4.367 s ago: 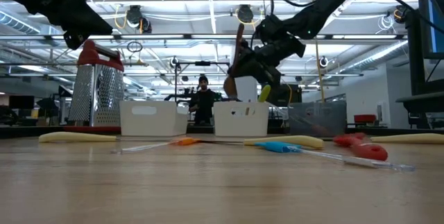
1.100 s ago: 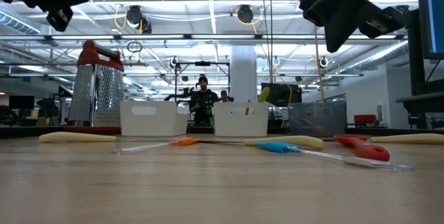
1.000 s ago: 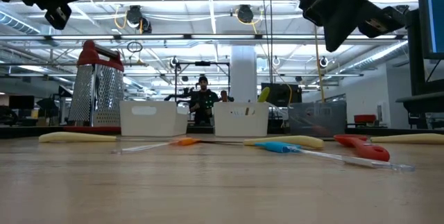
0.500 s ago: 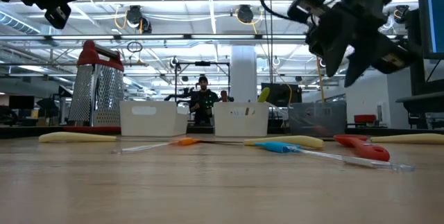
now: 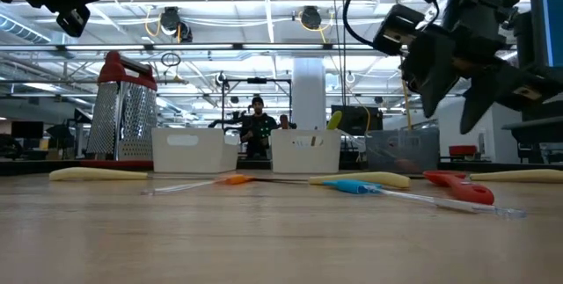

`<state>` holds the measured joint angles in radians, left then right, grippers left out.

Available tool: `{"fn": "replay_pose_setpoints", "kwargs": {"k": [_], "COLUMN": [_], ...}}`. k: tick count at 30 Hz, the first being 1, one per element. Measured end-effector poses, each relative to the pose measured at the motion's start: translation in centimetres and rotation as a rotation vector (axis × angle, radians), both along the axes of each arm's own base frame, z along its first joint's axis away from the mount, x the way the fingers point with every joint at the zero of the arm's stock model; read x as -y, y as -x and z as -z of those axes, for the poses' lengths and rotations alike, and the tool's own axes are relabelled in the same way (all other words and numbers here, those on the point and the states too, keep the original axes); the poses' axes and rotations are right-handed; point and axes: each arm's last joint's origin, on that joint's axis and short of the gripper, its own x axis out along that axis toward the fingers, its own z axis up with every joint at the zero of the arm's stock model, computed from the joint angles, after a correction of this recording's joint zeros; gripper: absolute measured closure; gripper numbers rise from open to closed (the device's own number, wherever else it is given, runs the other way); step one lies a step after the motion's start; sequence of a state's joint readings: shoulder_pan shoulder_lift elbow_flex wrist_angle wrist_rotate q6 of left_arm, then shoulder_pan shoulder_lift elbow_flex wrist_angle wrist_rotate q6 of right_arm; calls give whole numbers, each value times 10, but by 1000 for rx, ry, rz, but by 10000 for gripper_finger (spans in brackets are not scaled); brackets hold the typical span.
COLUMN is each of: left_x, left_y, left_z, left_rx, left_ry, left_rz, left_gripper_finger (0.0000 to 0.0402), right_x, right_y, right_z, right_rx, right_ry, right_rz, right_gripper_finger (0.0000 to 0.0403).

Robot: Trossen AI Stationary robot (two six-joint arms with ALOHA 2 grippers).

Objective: Pick & Place Kitchen Items
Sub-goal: Put the red serving spoon into the right white bin

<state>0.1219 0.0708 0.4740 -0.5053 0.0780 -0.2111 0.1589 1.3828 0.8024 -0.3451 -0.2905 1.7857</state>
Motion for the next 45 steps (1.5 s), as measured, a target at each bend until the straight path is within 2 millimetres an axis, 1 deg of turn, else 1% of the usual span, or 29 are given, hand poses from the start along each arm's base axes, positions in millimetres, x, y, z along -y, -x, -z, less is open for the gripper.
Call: {"fn": "replay_pose_setpoints", "kwargs": {"k": [6,9,14,19,27,36,38,41,45], "left_x": [0,0,0,0,0,0,0,0,0], "left_y": [0,0,0,0,0,0,0,0,0], "left_z": [0,0,0,0,0,0,0,0,0], "left_rx": [-1,-1,-1,-1,-1,-1,-1,-1,-1], "left_ry": [-4,-7,-12,-16,-17,-17,-17,-17,-17], "left_rz": [0,0,1,1,1,0,0,0,-9], "left_gripper_finger": [369,369,369,369,369,369,369,369,369], "right_x": [2,3,3,5,4,-7,-10,-11,-13], "right_y": [4,4,4,4,8,10,10,9,8], "right_z": [3,3,4,4,7,6,6,6,9], "right_rx": [-67,-62,-73,-68,-117,-119,-108,-91,-101], "right_ry": [14,48,45,117,123,106,131,145,145], "right_rz": [57,94,118,185,189,194,207,238,233], "right_gripper_finger": [244,246,247,247,248,248,248,248,248]}}
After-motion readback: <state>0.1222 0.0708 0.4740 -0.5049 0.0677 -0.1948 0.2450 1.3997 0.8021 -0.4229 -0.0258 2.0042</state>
